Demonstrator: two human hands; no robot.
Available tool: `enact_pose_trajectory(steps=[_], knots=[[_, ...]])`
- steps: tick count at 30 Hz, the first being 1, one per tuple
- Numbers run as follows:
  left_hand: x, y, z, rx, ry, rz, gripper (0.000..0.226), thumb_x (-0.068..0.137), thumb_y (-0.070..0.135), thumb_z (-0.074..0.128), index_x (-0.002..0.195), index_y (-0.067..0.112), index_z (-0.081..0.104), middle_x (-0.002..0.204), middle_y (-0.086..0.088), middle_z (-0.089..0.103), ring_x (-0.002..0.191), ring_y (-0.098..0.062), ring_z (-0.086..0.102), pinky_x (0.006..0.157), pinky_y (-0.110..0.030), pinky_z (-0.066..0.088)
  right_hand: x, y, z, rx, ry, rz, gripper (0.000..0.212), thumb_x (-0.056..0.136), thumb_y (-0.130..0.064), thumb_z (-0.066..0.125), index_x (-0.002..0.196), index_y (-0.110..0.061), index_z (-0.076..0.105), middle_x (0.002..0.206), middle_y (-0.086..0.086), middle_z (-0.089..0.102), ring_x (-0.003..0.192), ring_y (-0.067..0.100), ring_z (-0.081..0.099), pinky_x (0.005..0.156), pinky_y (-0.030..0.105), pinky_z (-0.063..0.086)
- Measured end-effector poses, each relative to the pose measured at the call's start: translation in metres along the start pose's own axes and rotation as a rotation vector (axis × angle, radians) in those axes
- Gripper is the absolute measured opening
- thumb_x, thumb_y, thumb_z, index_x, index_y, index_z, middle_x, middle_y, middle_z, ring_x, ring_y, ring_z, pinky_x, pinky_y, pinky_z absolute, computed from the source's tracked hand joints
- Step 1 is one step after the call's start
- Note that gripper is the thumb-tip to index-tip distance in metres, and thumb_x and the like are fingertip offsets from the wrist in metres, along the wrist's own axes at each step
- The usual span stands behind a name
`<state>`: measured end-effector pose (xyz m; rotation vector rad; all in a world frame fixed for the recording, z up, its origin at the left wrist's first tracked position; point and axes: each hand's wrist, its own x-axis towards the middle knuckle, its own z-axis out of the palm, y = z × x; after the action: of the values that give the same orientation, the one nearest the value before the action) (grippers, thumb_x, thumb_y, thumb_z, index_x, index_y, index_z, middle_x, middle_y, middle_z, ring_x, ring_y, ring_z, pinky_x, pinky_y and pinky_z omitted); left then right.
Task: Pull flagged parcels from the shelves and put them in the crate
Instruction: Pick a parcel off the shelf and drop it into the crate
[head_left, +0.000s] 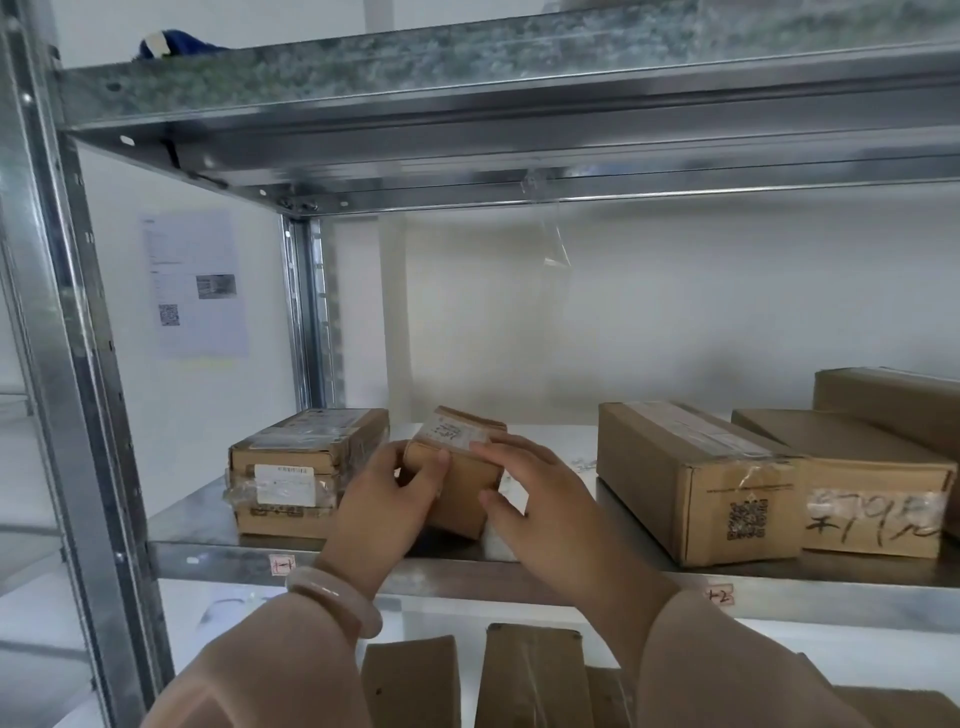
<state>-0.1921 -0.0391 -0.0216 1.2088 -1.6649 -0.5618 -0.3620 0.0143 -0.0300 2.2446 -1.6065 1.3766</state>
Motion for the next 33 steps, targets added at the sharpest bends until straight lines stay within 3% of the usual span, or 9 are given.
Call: enact_pose_trajectory(steps=[3,7,12,16,20,25,27,30,33], knots=[[0.001,0.000,-0.002,-0.001,0.015,-0.048,0.041,0.091,0.044,0.053,0.129,0.031,0.045,0.110,0.002,0.056,0.096,-0.016,0.050,0.082,-0.030,0.043,-0.007,0.000,-0.019,-0.086,0.041,-0.053,0.044,0.094,-0.034,0.055,0.136,-0.041,0.046,0.145,-0.025,0.036,0.129,-0.014,0.023,0.100,-0.001,0.016],[-0.003,0.011,-0.001,0.037,0.039,0.037,0.053,0.091,0.033,0.056,0.140,0.030,0.039,0.138,-0.001,0.049,0.118,-0.018,0.047,0.098,-0.035,0.038,-0.016,0.003,-0.063,-0.162,0.198,-0.063,0.045,0.092,-0.029,0.058,0.135,-0.036,0.050,0.145,-0.017,0.040,0.133,-0.005,0.030,0.105,0.007,0.022],[-0.024,0.050,0.013,0.154,0.244,0.463,0.057,0.085,0.032,0.057,0.139,0.022,0.046,0.148,-0.008,0.038,0.137,-0.025,0.034,0.109,-0.032,0.025,-0.035,0.008,-0.116,-0.178,0.447,-0.069,0.037,0.091,-0.017,0.061,0.127,-0.021,0.060,0.135,-0.004,0.054,0.129,0.008,0.043,0.106,0.010,0.027],[-0.041,0.083,0.051,0.052,0.121,0.630,0.054,0.088,0.037,0.056,0.140,0.029,0.045,0.148,0.002,0.038,0.138,-0.016,0.033,0.109,-0.023,0.026,-0.047,0.006,-0.138,-0.160,0.503,-0.113,0.035,0.090,-0.021,0.055,0.124,-0.019,0.061,0.130,-0.006,0.057,0.126,0.004,0.045,0.105,0.014,0.032],[-0.061,0.099,0.098,-0.088,-0.156,0.610,0.053,0.090,0.044,0.055,0.141,0.043,0.038,0.147,0.013,0.035,0.138,-0.007,0.030,0.112,-0.025,0.029,-0.061,0.023,-0.167,-0.285,0.559,0.082,0.035,0.094,-0.025,0.049,0.128,-0.021,0.059,0.132,-0.003,0.057,0.127,0.013,0.045,0.101,0.009,0.027],[-0.073,0.101,0.136,-0.128,-0.347,0.555,0.056,0.091,0.048,0.055,0.142,0.043,0.033,0.130,0.024,0.033,0.124,0.001,0.033,0.109,-0.031,0.038,-0.080,0.051,-0.176,-0.577,0.301,0.487,0.046,0.096,-0.042,0.040,0.132,-0.018,0.055,0.138,0.007,0.053,0.136,0.026,0.035,0.113,0.038,0.026],[-0.072,0.097,0.142,-0.115,-0.343,0.538,0.057,0.090,0.051,0.054,0.143,0.040,0.034,0.136,0.018,0.036,0.121,0.001,0.033,0.108,-0.027,0.036,-0.085,0.052,-0.170,-0.583,0.279,0.494,0.048,0.096,-0.047,0.035,0.128,-0.019,0.059,0.133,0.005,0.057,0.136,0.026,0.036,0.112,0.042,0.026],[-0.067,0.094,0.143,-0.166,-0.324,0.423,0.064,0.084,0.061,0.051,0.142,0.038,0.035,0.136,0.012,0.039,0.121,-0.004,0.041,0.103,-0.028,0.041,-0.088,0.046,-0.157,-0.555,0.374,0.353,0.037,0.094,-0.039,0.048,0.121,-0.018,0.065,0.124,0.004,0.062,0.133,0.026,0.039,0.114,0.041,0.026],[-0.059,0.092,0.137,-0.208,-0.256,0.336,0.062,0.078,0.064,0.053,0.134,0.040,0.042,0.122,0.015,0.041,0.112,-0.005,0.044,0.096,-0.027,0.043,-0.085,0.040,-0.143,-0.349,0.376,0.251,0.034,0.093,-0.032,0.054,0.123,-0.019,0.063,0.121,-0.001,0.061,0.121,0.016,0.048,0.102,0.025,0.035]])
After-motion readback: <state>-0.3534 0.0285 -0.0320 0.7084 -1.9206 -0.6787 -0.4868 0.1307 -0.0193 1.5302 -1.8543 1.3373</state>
